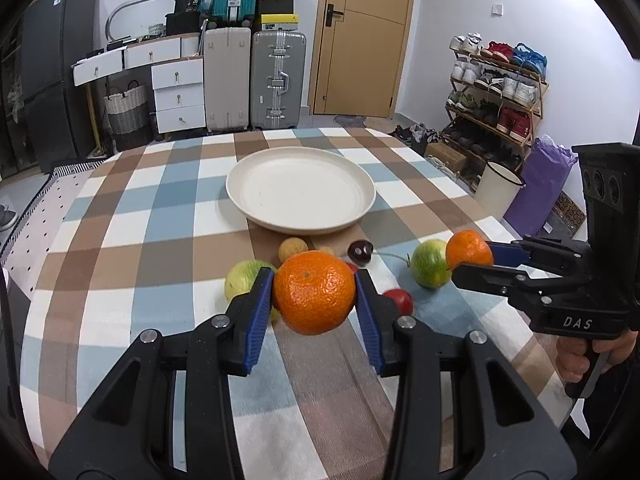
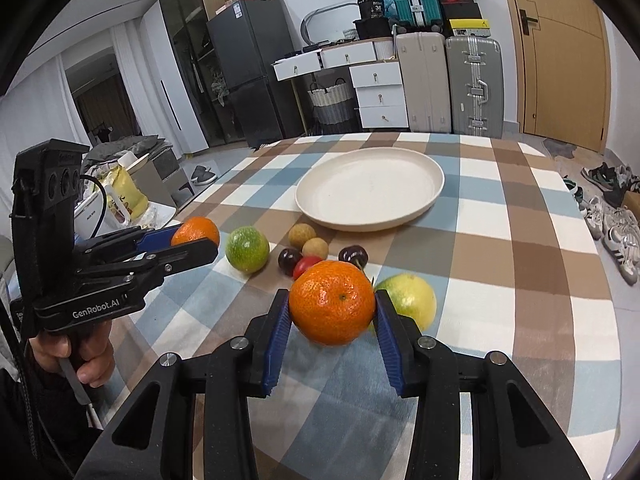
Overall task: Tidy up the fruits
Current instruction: 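Carry both held mandarins over the cream plate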
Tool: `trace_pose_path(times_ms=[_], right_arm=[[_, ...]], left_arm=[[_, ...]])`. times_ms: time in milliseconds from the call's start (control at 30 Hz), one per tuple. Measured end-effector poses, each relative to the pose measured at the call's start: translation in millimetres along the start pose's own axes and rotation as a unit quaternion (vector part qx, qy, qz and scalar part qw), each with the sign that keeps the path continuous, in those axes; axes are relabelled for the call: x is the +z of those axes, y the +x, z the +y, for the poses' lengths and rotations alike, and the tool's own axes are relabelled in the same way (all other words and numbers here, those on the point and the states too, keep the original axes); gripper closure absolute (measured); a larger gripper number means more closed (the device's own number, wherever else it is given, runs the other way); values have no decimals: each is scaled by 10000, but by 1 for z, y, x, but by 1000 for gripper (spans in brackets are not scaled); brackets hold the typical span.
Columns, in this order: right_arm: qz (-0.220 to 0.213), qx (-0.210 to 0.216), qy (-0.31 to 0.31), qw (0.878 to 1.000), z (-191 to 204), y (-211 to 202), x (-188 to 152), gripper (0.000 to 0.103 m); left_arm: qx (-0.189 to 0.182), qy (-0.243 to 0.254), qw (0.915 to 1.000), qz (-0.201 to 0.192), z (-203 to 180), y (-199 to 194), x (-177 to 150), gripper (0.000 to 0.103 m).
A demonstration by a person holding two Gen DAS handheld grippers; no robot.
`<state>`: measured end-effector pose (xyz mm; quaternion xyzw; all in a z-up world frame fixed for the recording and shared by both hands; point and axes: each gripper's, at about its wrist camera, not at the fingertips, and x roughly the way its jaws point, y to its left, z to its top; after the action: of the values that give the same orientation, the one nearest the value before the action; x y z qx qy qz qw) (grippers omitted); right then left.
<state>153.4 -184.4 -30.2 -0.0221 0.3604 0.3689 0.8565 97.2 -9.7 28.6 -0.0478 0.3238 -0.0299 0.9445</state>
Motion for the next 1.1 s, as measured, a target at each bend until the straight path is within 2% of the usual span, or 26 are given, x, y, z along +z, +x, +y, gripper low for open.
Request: trace_pose_path(times_ms=[267,600,800,1100], right_arm=[[-230,19,-25,9997,-3,0,24,61],[-369,21,-16,9993,-13,7,53,61],[-331,-63,-20,9994,-22,17,71,61],[-102,-310,-53,9995,-37,38,84,61]], left_arm=[[90,-18,9999,-135,5,10,24,65],[128,-11,9998,-169,-3,43,54,65],[83,-111,9998,-153,-3,67,65,65],[78,-439,9989,-108,19,97,81,65]])
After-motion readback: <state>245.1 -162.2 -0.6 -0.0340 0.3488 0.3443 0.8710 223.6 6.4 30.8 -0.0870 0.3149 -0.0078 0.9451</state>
